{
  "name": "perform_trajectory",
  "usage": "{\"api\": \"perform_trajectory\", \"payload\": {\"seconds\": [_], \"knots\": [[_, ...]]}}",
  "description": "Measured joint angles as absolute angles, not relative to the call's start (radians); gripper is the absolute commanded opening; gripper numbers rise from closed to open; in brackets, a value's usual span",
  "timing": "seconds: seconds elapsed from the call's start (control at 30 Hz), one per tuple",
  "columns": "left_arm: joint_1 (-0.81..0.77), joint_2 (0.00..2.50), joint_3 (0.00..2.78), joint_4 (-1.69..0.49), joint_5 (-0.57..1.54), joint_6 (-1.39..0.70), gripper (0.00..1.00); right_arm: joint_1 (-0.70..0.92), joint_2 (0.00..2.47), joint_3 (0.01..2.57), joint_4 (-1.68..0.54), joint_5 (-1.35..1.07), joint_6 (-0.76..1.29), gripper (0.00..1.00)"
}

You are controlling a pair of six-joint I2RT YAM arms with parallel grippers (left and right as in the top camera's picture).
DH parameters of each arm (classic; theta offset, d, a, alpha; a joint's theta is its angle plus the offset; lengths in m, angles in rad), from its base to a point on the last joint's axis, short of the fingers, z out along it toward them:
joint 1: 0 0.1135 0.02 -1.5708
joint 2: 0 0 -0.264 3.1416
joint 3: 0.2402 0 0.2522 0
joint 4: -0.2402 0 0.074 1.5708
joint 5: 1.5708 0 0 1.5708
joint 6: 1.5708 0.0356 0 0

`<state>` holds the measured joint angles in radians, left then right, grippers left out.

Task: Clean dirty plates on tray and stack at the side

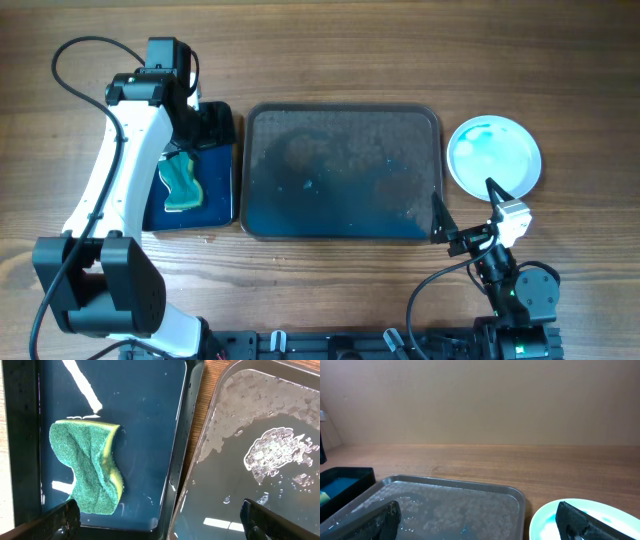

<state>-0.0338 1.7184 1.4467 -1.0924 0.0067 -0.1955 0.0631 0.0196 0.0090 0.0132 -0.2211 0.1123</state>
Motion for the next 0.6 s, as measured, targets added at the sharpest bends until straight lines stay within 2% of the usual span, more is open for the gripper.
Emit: {"api": "perform_trajectory", "payload": {"seconds": [0.33, 0.6], "knots": [[-0.035, 1.691, 1.443, -1.058, 0.019, -0.196, 1.00, 0.063, 0.020, 0.009, 0.013, -0.221, 0.112, 1.00], [-0.052, 1.314, 1.234, -0.526, 0.105, -0.195, 1.00, 0.063, 0.021, 0.009, 0.014, -0.221, 0.112, 0.99]]}}
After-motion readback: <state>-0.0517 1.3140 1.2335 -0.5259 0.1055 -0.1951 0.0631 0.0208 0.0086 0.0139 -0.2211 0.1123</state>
